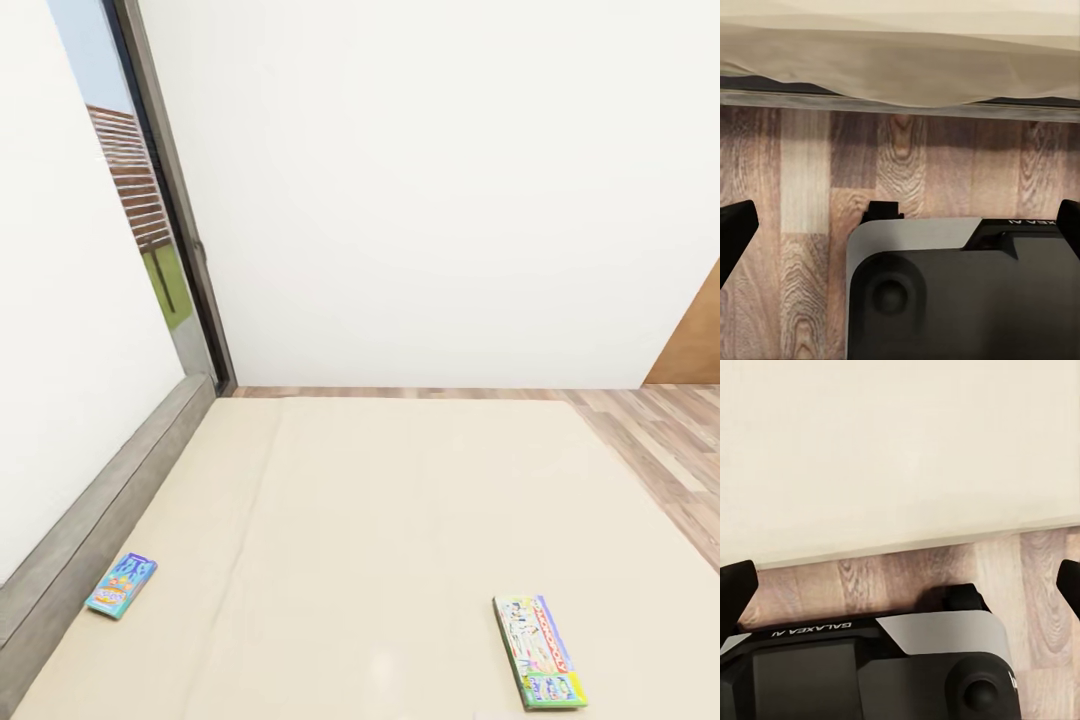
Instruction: Put all the toys in the child's room - the three board games (two on the bed and one on the table), the two jigsaw puzzles on the table, and the tennis ball on the table - inside the toy box on the table in the child's room.
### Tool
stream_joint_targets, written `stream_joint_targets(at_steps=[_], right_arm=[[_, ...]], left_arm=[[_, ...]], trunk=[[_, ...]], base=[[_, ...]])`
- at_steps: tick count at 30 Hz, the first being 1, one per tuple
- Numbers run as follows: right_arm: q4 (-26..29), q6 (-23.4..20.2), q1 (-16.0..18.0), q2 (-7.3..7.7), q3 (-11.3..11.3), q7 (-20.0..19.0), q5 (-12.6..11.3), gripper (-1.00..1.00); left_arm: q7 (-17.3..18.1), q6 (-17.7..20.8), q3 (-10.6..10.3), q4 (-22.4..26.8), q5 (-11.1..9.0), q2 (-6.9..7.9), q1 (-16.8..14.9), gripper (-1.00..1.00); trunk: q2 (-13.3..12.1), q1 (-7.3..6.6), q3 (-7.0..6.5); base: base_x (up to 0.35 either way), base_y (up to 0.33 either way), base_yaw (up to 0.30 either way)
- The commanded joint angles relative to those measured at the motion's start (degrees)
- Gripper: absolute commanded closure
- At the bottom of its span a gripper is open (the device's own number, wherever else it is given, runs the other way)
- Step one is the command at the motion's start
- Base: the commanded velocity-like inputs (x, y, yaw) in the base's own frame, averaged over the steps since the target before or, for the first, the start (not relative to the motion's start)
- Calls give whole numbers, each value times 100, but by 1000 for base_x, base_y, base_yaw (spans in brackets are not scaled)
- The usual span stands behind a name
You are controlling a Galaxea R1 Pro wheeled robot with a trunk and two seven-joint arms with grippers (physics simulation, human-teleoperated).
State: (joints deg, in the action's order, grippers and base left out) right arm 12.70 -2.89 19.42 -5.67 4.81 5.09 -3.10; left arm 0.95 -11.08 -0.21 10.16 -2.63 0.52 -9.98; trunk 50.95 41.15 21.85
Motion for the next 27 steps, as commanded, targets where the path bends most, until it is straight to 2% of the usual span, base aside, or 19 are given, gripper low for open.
stream_joint_targets(at_steps=[1, 21, 27], right_arm=[[14, -27, 0, -4, 29, 10, -33, -100], [13, -27, 0, -5, 29, 10, -33, -100], [13, -27, 0, -4, 29, 10, -33, -100]], left_arm=[[10, -18, -4, -5, -27, 1, -4, -100], [10, -22, -5, -5, -27, 2, -4, -100], [10, -18, -5, -5, -27, 1, -4, -100]], trunk=[[5, 0, 6], [5, 0, 6], [5, 0, 6]], base=[[0, 76, 0], [0, 14, 0], [0, 161, 0]])
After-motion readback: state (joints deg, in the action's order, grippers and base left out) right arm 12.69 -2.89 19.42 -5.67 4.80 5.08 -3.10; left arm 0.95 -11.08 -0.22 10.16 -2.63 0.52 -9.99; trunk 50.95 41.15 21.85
